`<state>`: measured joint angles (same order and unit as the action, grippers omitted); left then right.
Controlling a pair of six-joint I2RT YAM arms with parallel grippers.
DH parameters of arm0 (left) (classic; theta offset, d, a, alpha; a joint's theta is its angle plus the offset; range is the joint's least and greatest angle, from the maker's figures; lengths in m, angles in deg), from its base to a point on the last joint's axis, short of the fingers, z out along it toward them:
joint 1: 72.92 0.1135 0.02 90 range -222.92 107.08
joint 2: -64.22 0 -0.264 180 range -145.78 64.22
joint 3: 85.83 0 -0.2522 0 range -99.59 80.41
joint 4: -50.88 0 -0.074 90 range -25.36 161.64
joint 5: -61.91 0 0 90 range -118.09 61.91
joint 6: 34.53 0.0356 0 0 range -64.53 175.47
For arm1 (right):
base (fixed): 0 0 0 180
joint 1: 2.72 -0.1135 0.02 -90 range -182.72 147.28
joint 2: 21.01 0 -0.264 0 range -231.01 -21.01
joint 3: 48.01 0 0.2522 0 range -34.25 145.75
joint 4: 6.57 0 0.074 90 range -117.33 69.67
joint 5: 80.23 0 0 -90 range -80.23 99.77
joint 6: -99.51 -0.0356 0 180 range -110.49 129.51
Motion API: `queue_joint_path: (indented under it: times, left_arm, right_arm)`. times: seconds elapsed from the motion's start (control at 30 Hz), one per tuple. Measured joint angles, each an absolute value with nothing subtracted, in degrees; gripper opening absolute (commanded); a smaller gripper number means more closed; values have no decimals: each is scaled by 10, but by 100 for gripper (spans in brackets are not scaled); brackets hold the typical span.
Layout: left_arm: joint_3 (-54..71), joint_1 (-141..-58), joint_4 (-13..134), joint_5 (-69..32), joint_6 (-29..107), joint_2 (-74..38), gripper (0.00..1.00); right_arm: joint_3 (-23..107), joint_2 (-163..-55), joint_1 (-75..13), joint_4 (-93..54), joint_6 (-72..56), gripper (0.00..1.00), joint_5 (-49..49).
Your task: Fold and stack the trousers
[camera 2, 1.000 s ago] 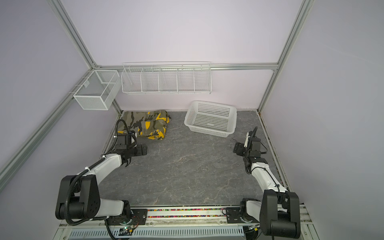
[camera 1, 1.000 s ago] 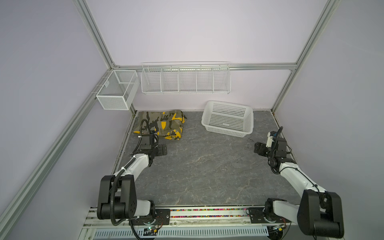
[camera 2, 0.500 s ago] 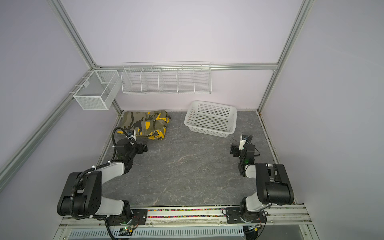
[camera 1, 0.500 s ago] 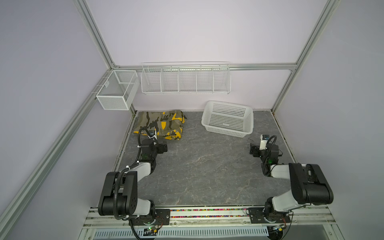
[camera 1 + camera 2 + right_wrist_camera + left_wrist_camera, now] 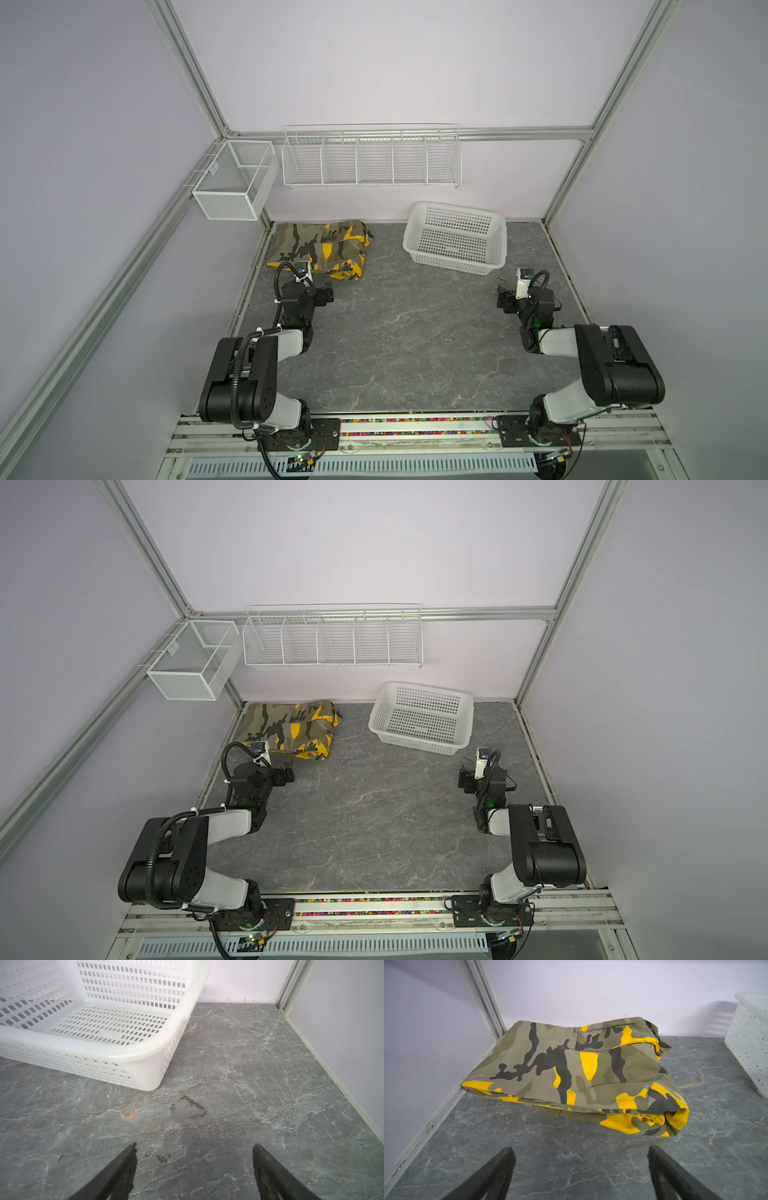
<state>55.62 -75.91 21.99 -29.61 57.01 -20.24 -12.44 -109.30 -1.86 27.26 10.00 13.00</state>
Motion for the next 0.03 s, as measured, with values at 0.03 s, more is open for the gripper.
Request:
queue_joint_path:
  times: [0.03]
  left_arm:
    - [557, -759, 220, -296, 571, -201, 99]
  right_arm:
    - [-124, -1093, -19, 272, 100, 88, 130]
